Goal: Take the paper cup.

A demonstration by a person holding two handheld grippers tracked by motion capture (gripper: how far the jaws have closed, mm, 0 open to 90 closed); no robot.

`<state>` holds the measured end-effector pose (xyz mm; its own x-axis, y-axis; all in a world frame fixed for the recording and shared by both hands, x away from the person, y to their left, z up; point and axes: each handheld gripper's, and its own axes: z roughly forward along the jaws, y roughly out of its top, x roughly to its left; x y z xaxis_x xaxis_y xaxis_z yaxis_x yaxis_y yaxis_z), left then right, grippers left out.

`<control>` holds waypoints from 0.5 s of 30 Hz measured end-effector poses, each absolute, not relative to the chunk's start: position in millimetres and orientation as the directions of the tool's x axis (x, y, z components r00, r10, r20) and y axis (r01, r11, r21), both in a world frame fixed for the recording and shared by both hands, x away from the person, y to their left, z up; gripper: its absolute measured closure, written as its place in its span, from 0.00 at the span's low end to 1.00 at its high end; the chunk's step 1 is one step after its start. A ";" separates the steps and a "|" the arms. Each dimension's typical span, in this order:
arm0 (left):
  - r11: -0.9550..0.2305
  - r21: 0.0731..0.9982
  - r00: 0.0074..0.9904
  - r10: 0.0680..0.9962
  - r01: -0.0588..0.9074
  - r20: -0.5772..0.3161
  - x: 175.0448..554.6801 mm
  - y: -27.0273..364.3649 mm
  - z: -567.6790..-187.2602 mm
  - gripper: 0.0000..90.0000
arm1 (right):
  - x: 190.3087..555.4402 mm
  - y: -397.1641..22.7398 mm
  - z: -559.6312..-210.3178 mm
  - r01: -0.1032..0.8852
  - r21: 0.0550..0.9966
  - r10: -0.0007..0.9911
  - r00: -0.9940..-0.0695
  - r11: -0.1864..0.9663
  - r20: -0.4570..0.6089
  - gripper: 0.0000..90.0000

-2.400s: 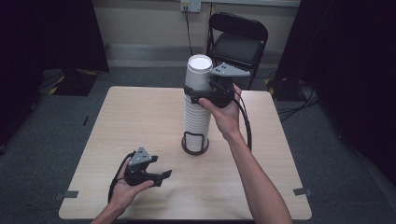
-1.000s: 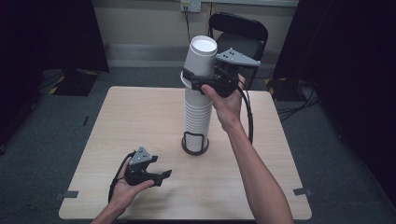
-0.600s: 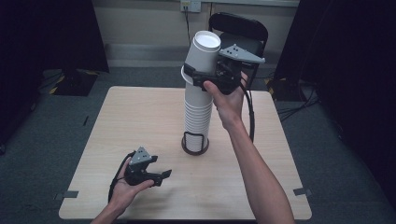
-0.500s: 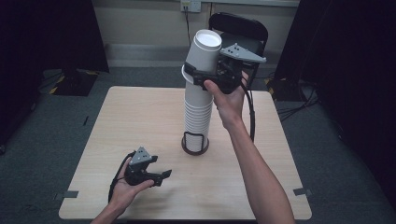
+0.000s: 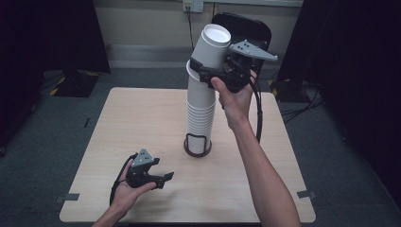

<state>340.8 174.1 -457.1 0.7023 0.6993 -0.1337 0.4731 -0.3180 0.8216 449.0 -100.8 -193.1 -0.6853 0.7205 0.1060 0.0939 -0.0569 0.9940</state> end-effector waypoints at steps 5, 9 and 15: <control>-0.315 0.827 0.708 0.694 0.465 -0.133 340.4 173.6 -457.1 0.23 | 446.3 -107.6 -191.9 0.092 0.993 0.726 -0.678 -0.072 0.115 0.14; -0.319 0.832 0.716 0.686 0.454 -0.128 339.8 172.2 -456.7 0.25 | 443.7 -113.2 -190.3 0.089 0.993 0.732 -0.671 -0.080 0.119 0.14; -0.319 0.833 0.716 0.687 0.452 -0.126 340.1 172.0 -456.8 0.25 | 439.7 -121.4 -186.8 0.082 0.993 0.743 -0.659 -0.082 0.116 0.14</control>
